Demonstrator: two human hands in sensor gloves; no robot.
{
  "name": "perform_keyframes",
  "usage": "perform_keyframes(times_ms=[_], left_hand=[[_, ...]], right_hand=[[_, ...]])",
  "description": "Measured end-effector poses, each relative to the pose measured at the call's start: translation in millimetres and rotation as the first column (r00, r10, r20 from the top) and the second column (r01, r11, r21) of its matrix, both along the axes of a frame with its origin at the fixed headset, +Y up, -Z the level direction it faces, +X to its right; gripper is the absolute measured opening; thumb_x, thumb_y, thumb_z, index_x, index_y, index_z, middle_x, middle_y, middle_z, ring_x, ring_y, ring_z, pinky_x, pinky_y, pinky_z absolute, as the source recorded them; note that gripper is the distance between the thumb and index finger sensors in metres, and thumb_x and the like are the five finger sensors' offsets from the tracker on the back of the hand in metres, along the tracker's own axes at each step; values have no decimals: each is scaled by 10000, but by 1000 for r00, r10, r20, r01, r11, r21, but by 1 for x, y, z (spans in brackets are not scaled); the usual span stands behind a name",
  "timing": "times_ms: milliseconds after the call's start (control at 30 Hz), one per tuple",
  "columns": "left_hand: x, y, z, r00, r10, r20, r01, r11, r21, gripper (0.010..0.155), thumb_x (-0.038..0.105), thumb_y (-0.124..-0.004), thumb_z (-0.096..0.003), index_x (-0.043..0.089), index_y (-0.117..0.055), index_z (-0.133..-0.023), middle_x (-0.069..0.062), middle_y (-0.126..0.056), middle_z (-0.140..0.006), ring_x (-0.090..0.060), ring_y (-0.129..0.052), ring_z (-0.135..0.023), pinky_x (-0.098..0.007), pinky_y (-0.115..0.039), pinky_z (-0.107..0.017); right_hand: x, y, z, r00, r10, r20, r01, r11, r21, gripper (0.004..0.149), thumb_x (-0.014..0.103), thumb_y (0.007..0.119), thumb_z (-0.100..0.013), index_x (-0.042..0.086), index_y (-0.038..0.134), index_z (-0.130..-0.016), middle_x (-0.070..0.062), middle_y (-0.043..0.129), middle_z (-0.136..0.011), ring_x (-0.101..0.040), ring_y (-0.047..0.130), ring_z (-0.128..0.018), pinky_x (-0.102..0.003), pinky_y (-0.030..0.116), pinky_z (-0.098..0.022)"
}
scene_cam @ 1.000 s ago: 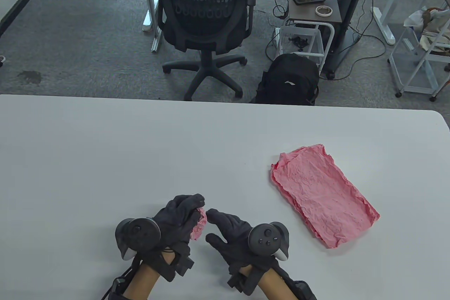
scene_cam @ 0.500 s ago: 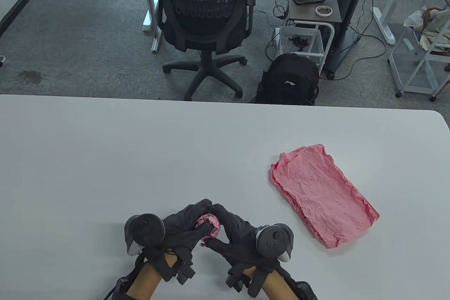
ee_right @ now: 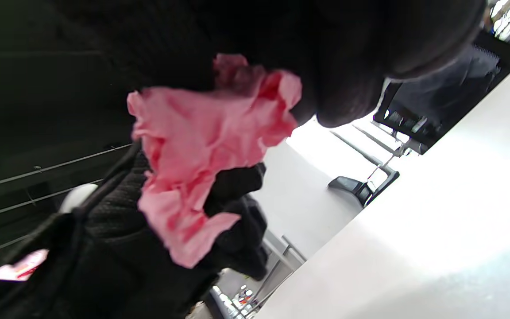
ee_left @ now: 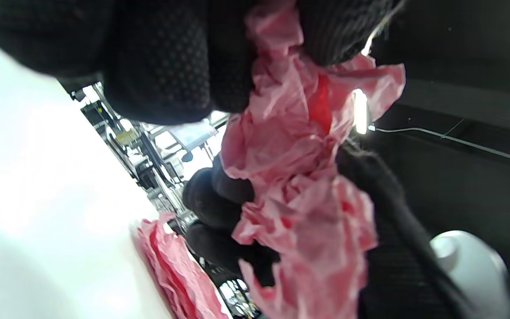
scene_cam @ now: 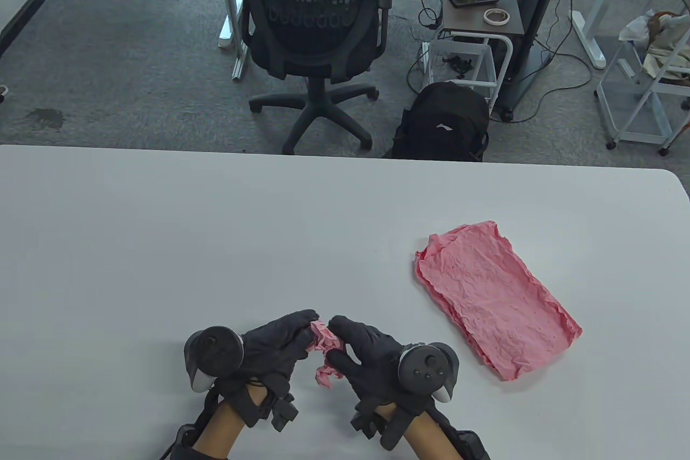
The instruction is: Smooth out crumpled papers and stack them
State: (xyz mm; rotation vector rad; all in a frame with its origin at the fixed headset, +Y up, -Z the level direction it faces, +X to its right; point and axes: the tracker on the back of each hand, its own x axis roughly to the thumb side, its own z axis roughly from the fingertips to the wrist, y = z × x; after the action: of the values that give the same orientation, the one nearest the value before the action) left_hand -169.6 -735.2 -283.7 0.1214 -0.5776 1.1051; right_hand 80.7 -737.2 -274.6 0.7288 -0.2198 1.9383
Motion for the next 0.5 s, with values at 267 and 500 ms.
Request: perform_keyframes(times_ms=[267,500], left_hand=[[-1,0,-1,999,26,19,-26,1000,-4,561,503,-767,-510,111,-813,-910,-99,-936,-670,-232,-1015,-383,-410,-860,-299],[7,-5,-2,985,-99,142,114,989,-97,708,491,-847,-482,116,-648,-1048,-107,-870,-753,-256,-974,-468,-442,-827,-368]], right_hand=[[6,-1,-2,998,-23,50,24,1000,-6,525,288,798,-492,111,657,-965,-215,789,-900,-502,788,-769,-638,651,-530],[6,0,-1,999,-38,19,38,999,4,511,295,781,-499,129,655,-966,-189,774,-886,-480,775,-779,-628,643,-548]])
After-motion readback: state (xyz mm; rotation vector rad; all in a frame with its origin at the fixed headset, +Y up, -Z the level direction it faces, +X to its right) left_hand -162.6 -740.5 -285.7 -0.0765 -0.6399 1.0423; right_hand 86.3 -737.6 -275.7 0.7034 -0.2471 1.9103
